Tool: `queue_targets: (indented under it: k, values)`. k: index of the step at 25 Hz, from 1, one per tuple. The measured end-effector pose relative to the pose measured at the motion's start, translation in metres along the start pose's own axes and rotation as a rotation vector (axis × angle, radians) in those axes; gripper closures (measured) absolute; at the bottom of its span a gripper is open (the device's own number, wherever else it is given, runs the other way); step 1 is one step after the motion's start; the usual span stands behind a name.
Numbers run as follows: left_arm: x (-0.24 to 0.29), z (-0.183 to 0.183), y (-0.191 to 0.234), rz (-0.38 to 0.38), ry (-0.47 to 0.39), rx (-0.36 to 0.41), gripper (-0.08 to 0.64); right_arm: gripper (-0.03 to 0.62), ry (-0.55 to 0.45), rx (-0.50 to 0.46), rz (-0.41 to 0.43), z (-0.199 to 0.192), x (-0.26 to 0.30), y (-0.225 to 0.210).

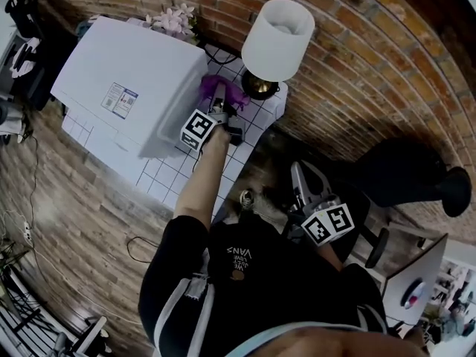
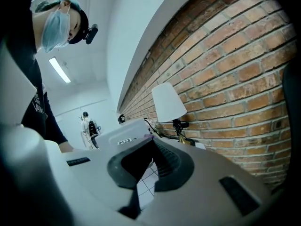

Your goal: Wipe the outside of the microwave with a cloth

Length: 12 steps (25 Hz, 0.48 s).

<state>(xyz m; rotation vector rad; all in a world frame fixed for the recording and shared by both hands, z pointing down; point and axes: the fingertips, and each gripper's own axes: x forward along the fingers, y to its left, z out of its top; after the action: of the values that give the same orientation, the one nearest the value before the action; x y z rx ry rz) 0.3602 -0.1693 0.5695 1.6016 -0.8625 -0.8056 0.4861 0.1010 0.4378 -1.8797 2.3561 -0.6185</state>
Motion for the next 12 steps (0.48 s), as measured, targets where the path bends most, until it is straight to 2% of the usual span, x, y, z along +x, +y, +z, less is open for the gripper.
queue_targets:
  k: [7, 10, 12]
  values:
    - [-0.019, -0.003, -0.010, -0.023, 0.038, 0.011, 0.428, 0.594, 0.000, -0.011, 0.038, 0.002, 0.008, 0.013]
    - [-0.046, -0.008, -0.022, -0.052, 0.071, 0.019, 0.428, 0.594, 0.002, -0.016, 0.091, 0.000, 0.017, 0.028]
    - [-0.072, -0.006, -0.026, -0.057, 0.064, 0.009, 0.428, 0.595, 0.009, -0.019, 0.138, -0.002, 0.025, 0.040]
